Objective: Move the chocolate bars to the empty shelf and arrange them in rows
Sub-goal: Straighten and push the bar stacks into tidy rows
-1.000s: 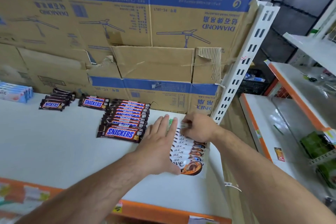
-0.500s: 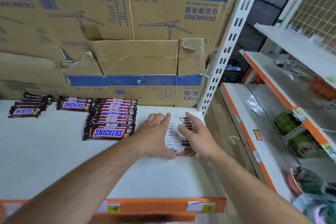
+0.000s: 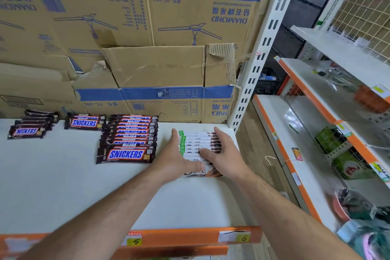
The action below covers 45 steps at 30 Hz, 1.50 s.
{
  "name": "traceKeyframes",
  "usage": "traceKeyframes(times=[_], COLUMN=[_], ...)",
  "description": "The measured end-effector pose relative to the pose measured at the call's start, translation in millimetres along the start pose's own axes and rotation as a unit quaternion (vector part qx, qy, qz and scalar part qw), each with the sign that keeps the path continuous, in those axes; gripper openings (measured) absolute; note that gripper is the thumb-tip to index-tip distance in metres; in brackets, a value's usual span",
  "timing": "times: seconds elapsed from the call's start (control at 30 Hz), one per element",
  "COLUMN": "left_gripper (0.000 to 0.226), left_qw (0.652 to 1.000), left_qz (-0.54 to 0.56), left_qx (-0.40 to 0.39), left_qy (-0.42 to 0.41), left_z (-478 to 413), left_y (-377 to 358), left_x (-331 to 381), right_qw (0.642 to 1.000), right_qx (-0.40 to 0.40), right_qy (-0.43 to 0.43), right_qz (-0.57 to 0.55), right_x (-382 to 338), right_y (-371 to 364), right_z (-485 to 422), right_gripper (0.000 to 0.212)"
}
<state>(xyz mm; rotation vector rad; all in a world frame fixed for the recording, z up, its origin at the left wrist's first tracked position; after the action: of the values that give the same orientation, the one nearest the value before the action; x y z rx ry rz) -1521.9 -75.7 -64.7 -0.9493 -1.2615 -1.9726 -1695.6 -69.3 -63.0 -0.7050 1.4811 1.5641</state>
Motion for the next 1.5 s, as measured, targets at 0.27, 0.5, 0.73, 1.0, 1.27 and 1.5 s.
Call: traceKeyframes(times=[0.27,0.5,0.73,1.0,1.27,1.5], left_gripper=[0.121,0.119,0.12,0.122,0.082,0.054], left_qw=[0.997,0.997,0.997,0.999,0.97,0.881], left_qz=[0.072,0.078,0.074,0.05,0.238,0.472], left_qx=[0.016,0.003,0.005,0.019,0.007,-0.028], left_qy=[-0.017,-0.017,-0.012,0.002,0.044,0.024], left_z=[-4,0,2,0,2,1], left_y=[7,1,4,-6,-2,-3], left_x=[-1,-1,-1,3,1,1], right_qw=[1.0,0.999,0.999,0.999,0.999,0.987], right_qx=[-0.005,0.002,-0.008,-0.022,-0.013,-0.017], right_qy=[0.004,-0.003,-0.004,-0.014,-0.007,-0.031], right_qz=[-0.01,-0.032,-0.049,-0.048,-0.053,-0.155], right_x=[1,0,-1,2,-1,1], right_y=[1,-3,-10,-8,-10,-8], right_z=[-2,2,4,4,6,5], right_gripper=[0.093,0.097,0.096,0.1,0.095,0.073])
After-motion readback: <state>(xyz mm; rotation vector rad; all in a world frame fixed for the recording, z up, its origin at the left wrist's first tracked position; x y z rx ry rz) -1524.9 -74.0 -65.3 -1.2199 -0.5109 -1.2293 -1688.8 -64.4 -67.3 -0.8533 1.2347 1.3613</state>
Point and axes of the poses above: each hand's wrist, its own z-axis away from the middle knuckle, its own y-axis out of the back of the hand, x = y × z, the point moved 8 cm from there along -z, towards the middle knuckle, and after that the axes turned 3 degrees about -y, right-handed, at the moved point
